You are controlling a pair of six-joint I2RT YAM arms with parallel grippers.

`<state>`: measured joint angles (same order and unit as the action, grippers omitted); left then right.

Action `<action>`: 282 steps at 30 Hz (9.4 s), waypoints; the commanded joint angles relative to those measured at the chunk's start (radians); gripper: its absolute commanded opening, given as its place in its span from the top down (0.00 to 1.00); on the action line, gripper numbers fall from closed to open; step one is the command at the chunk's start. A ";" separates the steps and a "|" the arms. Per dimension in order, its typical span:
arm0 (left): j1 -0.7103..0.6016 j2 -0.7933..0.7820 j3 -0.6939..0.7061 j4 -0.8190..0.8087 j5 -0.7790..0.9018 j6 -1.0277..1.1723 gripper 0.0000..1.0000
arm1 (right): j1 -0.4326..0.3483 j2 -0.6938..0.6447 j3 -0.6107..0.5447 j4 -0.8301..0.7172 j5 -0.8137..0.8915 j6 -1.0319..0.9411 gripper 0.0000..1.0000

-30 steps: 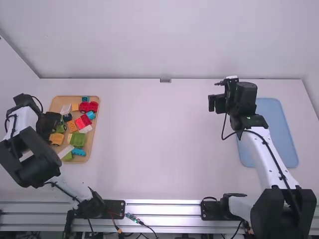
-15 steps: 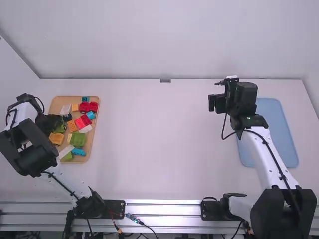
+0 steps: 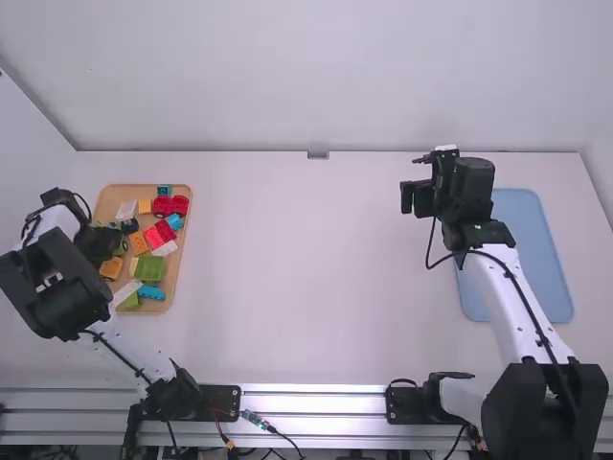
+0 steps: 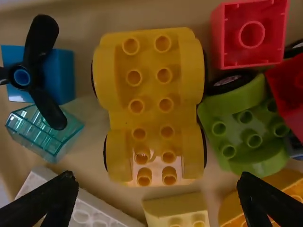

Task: Assemble lego blocks to make yellow taxi

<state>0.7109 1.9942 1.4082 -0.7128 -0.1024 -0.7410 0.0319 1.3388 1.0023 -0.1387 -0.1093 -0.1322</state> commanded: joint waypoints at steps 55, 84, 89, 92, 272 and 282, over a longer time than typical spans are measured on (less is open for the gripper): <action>0.009 0.034 -0.163 0.198 -0.045 0.026 0.20 | 0.002 0.007 0.032 0.003 -0.002 0.005 0.01; 0.009 0.024 -0.117 0.166 -0.018 0.037 0.97 | 0.002 0.007 0.032 0.001 -0.002 0.005 0.01; 0.009 0.008 -0.051 0.081 -0.019 0.034 0.98 | 0.002 0.007 0.032 0.000 -0.002 0.005 0.00; 0.002 -0.007 -0.022 0.048 -0.018 0.035 0.98 | 0.002 0.007 0.032 0.001 -0.001 0.005 0.01; -0.228 0.423 0.822 -0.243 0.113 0.849 0.08 | 0.002 0.007 0.032 0.045 -0.001 0.083 0.01; -0.230 0.423 0.727 -0.140 0.121 0.867 0.22 | 0.002 0.007 0.032 0.045 -0.003 0.084 0.01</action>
<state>0.4786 2.4077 2.1513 -0.8501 0.0177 0.1108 0.0319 1.3388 1.0023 -0.0940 -0.1093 -0.0528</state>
